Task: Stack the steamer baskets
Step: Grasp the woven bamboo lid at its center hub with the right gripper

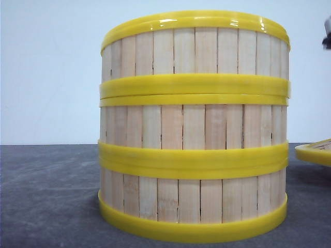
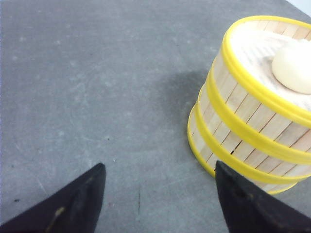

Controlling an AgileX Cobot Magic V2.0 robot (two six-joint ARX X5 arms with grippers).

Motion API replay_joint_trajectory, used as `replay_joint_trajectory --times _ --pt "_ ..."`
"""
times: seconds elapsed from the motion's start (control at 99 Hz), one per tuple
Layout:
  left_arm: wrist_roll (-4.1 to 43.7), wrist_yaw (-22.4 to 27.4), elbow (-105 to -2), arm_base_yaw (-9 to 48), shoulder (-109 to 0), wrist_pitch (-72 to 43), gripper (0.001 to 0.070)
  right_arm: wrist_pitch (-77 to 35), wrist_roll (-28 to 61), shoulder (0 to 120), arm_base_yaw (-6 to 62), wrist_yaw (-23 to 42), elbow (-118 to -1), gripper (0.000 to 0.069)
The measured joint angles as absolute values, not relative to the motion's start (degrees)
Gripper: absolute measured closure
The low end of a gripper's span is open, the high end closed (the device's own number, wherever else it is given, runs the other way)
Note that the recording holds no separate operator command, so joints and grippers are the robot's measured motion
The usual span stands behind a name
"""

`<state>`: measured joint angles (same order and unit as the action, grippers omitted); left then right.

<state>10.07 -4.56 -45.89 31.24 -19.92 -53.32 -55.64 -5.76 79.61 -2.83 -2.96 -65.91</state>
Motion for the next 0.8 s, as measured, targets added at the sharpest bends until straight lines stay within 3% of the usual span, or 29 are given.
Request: replay_joint_trajectory --times 0.374,0.798 --pt "10.07 -4.51 -45.89 31.24 -19.92 -53.84 0.0278 -53.52 -5.78 84.2 -4.62 -2.96 -65.91 0.04" --pt "10.07 -4.51 -45.89 31.24 -19.92 -53.84 0.0278 -51.88 -5.78 84.77 -4.62 -2.96 -65.91 0.0504"
